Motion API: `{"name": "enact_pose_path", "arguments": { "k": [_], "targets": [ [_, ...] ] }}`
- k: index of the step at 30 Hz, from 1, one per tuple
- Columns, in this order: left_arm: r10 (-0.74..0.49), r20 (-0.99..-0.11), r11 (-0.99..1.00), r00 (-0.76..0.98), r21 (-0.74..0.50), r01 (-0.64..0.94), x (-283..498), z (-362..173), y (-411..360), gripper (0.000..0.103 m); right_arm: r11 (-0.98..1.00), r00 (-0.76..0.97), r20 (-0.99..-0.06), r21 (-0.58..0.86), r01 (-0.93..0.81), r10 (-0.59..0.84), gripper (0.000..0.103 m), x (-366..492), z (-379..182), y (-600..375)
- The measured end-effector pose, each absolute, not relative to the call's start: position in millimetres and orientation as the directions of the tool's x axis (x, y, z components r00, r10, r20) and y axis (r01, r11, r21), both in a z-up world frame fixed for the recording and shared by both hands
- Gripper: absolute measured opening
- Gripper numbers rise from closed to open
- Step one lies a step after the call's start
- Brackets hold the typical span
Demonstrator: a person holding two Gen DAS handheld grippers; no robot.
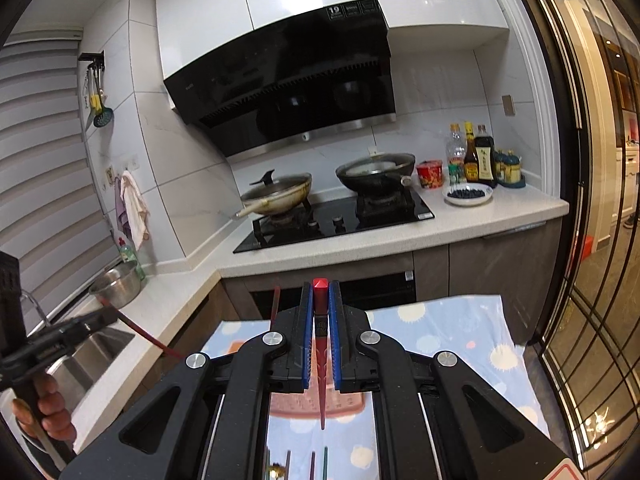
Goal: Organize utensils
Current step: 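Lift both held chopsticks and carry them above the pink holder, then lower both chopsticks into the pink holder and open both tools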
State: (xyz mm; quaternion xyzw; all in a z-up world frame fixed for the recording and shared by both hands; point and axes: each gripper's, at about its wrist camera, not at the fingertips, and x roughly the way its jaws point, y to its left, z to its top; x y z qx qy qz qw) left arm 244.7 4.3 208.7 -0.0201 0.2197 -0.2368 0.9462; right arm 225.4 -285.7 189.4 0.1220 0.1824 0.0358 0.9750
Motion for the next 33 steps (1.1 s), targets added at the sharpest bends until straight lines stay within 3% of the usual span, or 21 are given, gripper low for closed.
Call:
{"name": "enact_pose_path", "arguments": {
  "k": [7, 13, 33],
  "targets": [
    [-0.442, -0.331, 0.896, 0.834, -0.113, 0.430, 267.1, 262.7, -5.5, 0.007, 0.971, 0.938, -0.331, 0.237, -0.020, 0.100, 0.007, 260.4, 214.9, -287.2],
    [-0.418, -0.322, 0.908, 0.849, -0.117, 0.402, 296.0, 272.3, -10.1, 0.007, 0.970, 0.936, -0.337, 0.241, -0.013, 0.097, 0.007, 292.2, 213.7, -286.7],
    [-0.369, -0.454, 0.928, 0.811, -0.129, 0.350, 344.9, 213.3, -19.7, 0.007, 0.971, 0.887, -0.452, 0.237, 0.016, 0.096, 0.007, 349.8, 159.6, -279.4]
  ]
}}
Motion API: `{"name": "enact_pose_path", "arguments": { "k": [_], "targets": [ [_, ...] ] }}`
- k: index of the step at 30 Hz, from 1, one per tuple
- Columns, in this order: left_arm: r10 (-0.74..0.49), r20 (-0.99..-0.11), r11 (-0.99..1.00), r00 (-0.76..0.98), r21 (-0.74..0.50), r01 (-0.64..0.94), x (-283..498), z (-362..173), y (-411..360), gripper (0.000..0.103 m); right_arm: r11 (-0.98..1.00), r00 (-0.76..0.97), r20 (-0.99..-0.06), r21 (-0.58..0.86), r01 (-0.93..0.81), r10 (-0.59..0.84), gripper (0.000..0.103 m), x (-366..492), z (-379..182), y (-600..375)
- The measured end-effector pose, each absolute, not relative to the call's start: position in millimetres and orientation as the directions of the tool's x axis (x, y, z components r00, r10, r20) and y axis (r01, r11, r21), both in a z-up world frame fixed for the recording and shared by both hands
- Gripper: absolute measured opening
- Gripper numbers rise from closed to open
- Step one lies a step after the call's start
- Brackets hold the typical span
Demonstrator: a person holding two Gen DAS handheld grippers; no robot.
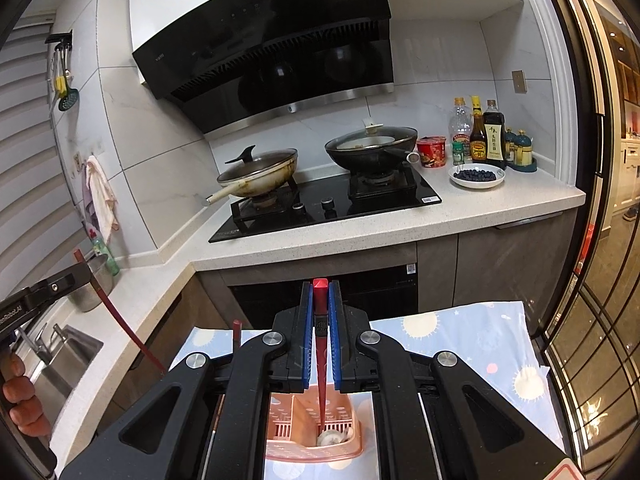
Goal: Organize utensils
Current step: 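Lower both chopsticks into the pink holder and open both tools, then withdraw both open tools from the holder toward the chopsticks on the table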
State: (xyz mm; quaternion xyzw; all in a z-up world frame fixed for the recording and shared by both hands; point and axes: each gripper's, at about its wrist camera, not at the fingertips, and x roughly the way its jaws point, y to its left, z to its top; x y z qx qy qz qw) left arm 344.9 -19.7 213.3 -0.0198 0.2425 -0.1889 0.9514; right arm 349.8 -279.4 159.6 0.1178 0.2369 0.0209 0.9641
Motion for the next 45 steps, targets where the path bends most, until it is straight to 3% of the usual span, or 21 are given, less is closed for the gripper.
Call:
{"name": "enact_pose_path", "arguments": {
  "k": [2, 3, 4, 5, 6, 7, 11, 15, 17, 26, 37, 45],
  "targets": [
    [-0.333, -0.465, 0.941, 0.820, -0.111, 0.319, 347.7, 208.3, -20.0, 0.007, 0.974, 0.882, -0.463, 0.228, 0.017, 0.093, 0.007, 352.5, 154.6, -279.4],
    [-0.318, -0.465, 0.947, 0.826, -0.110, 0.302, 348.4, 206.9, -18.7, 0.015, 0.974, 0.881, -0.464, 0.226, 0.017, 0.092, 0.008, 352.8, 153.0, -280.1],
    [-0.308, -0.465, 0.950, 0.830, -0.113, 0.290, 347.8, 206.1, -17.2, 0.026, 0.974, 0.884, -0.459, 0.227, 0.024, 0.086, 0.018, 351.9, 152.4, -281.2],
    [-0.296, -0.458, 0.955, 0.838, -0.117, 0.273, 346.2, 205.8, -14.0, 0.049, 0.973, 0.887, -0.456, 0.229, 0.036, 0.074, 0.028, 350.0, 152.0, -282.3],
    [-0.281, -0.437, 0.960, 0.854, -0.120, 0.254, 341.7, 206.7, -9.6, 0.063, 0.970, 0.897, -0.437, 0.240, 0.043, 0.068, 0.050, 345.2, 153.5, -285.0],
    [-0.269, -0.424, 0.963, 0.865, -0.111, 0.245, 338.3, 205.8, -7.1, 0.064, 0.967, 0.907, -0.416, 0.252, 0.048, 0.063, 0.060, 340.0, 155.5, -286.4],
    [-0.262, -0.422, 0.965, 0.868, -0.109, 0.239, 326.7, 204.5, 3.7, 0.068, 0.966, 0.915, -0.398, 0.253, 0.046, 0.061, 0.060, 321.8, 161.2, -289.3],
    [-0.253, -0.418, 0.967, 0.872, -0.094, 0.236, 307.1, 199.4, 10.1, 0.080, 0.965, 0.916, -0.396, 0.259, 0.037, 0.071, 0.060, 295.7, 163.2, -292.1],
    [-0.247, -0.419, 0.968, 0.874, -0.073, 0.239, 294.1, 193.9, 10.8, 0.080, 0.966, 0.913, -0.402, 0.256, 0.033, 0.075, 0.060, 280.0, 161.4, -292.5],
    [-0.191, -0.474, 0.975, 0.860, 0.012, 0.223, 225.5, 141.1, 14.1, 0.090, 0.977, 0.866, -0.496, 0.207, 0.043, 0.067, 0.060, 191.7, 117.0, -280.6],
    [-0.195, -0.688, 0.976, 0.699, -0.066, 0.208, 161.4, 27.3, 17.6, 0.092, 0.979, 0.754, -0.655, 0.180, 0.093, 0.048, 0.060, 98.4, 23.2, -260.9],
    [-0.189, -0.766, 0.965, 0.615, -0.028, 0.262, 118.6, -32.0, -7.6, 0.092, 0.982, 0.678, -0.731, 0.174, 0.078, 0.075, 0.056, 73.6, -34.1, -241.4]
  ]
}}
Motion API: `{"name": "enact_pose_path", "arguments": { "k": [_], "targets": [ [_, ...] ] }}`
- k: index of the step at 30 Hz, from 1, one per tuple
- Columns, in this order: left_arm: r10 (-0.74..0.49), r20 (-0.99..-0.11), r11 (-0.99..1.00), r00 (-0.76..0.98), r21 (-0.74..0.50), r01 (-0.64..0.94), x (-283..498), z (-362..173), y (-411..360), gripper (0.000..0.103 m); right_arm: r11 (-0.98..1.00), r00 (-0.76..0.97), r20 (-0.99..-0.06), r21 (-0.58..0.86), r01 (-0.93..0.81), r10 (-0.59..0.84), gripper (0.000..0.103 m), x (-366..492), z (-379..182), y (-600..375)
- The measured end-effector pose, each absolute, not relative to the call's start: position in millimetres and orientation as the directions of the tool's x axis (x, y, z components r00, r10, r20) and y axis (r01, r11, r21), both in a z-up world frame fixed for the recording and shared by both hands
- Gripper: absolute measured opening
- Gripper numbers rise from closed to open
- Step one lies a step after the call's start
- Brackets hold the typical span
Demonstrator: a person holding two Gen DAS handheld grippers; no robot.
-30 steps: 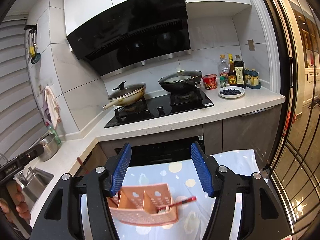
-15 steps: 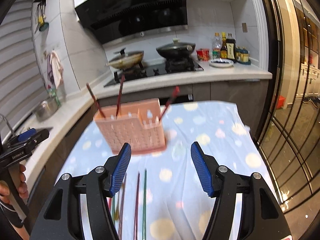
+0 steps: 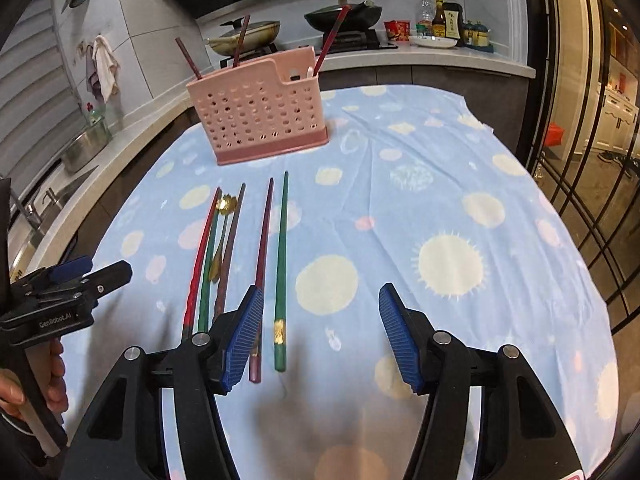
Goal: Organize utensils
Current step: 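Withdraw both open tools from the holder toward the chopsticks on the table, then grasp a red chopstick with the left tool while the right tool grasps a green chopstick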
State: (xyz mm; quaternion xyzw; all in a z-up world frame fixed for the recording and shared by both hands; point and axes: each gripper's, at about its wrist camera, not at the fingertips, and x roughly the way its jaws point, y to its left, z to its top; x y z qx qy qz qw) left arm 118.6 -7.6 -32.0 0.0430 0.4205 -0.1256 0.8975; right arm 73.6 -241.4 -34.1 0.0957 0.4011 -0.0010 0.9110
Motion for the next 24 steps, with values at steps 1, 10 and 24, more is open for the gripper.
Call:
{"name": "enact_pose_path", "arguments": {
  "k": [1, 10, 24],
  "targets": [
    [-0.192, -0.771, 0.963, 0.607, -0.029, 0.268, 114.4, -38.2, -10.1, 0.092, 0.983, 0.672, -0.737, 0.168, 0.072, 0.077, 0.050, 72.9, -39.9, -237.7],
    [-0.195, -0.799, 0.952, 0.569, -0.014, 0.307, 92.6, -62.9, -28.1, 0.092, 0.988, 0.623, -0.775, 0.152, 0.024, 0.104, 0.030, 75.4, -70.3, -217.7],
    [-0.210, -0.818, 0.943, 0.536, -0.024, 0.333, 101.4, -80.4, -39.0, 0.071, 0.989, 0.604, -0.789, 0.145, 0.000, 0.115, 0.016, 83.1, -83.2, -211.3]
  ]
}}
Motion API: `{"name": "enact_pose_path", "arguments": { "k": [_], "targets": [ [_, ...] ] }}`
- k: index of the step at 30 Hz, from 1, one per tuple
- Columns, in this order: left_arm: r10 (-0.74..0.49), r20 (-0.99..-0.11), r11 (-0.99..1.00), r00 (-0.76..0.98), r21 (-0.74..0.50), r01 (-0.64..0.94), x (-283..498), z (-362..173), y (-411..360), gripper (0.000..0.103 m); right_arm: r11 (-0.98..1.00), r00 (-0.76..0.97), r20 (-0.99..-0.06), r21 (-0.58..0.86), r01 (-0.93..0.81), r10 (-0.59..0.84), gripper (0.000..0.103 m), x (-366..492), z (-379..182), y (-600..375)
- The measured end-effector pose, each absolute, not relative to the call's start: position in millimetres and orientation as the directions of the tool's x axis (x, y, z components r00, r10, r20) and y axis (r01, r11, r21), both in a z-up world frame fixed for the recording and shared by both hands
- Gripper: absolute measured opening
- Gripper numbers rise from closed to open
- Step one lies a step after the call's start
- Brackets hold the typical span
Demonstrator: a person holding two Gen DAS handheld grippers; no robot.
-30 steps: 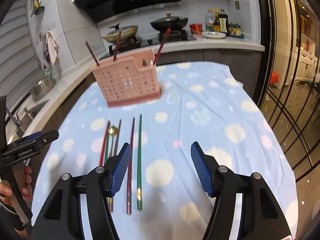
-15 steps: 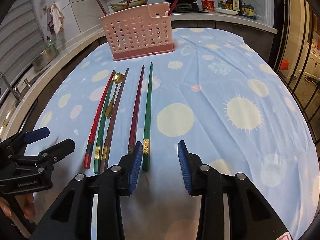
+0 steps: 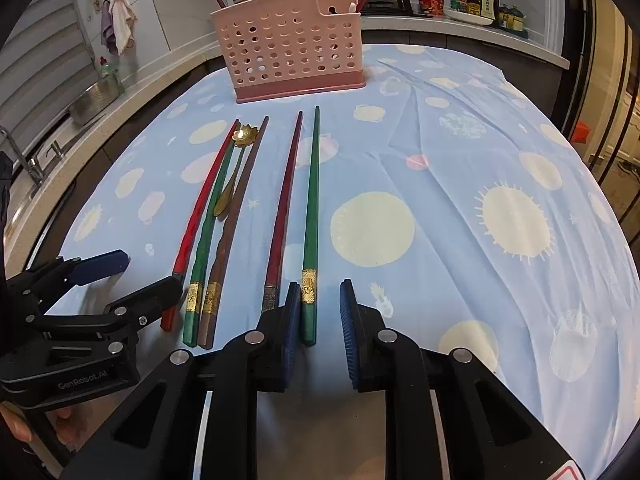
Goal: Organize utensils
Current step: 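Grasp a red chopstick with the left tool while the right tool grasps a green chopstick, then lift both held chopsticks off the table toward the pink holder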
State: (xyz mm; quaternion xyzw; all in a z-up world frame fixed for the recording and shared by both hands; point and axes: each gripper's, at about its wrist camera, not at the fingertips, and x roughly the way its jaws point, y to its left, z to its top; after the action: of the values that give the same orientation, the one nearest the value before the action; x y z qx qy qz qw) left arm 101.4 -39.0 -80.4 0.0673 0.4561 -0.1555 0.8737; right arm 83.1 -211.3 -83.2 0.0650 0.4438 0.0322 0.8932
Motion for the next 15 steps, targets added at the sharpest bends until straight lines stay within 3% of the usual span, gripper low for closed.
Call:
{"name": "enact_pose_path", "arguments": {
  "k": [5, 7, 9, 12, 15],
  "targets": [
    [-0.196, -0.808, 0.938, 0.556, 0.011, 0.347, 100.9, -82.2, -46.6, 0.067, 0.989, 0.609, -0.785, 0.148, 0.008, 0.113, 0.012, 83.0, -84.4, -214.0],
    [-0.203, -0.805, 0.935, 0.558, 0.011, 0.356, 100.3, -80.3, -46.7, 0.055, 0.990, 0.610, -0.785, 0.140, 0.011, 0.105, 0.008, 82.4, -84.2, -213.7],
    [-0.221, -0.806, 0.931, 0.550, -0.005, 0.366, 100.2, -78.2, -44.2, 0.036, 0.989, 0.610, -0.784, 0.148, 0.013, 0.110, 0.008, 80.8, -83.8, -216.3],
    [-0.263, -0.809, 0.925, 0.526, -0.057, 0.375, 99.9, -76.2, -34.3, 0.015, 0.988, 0.611, -0.784, 0.153, 0.022, 0.108, 0.007, 77.2, -83.4, -219.4],
    [-0.304, -0.812, 0.921, 0.498, -0.118, 0.370, 99.4, -75.8, -23.5, 0.010, 0.987, 0.610, -0.785, 0.160, 0.030, 0.108, 0.007, 72.5, -82.6, -221.4]
  ]
}}
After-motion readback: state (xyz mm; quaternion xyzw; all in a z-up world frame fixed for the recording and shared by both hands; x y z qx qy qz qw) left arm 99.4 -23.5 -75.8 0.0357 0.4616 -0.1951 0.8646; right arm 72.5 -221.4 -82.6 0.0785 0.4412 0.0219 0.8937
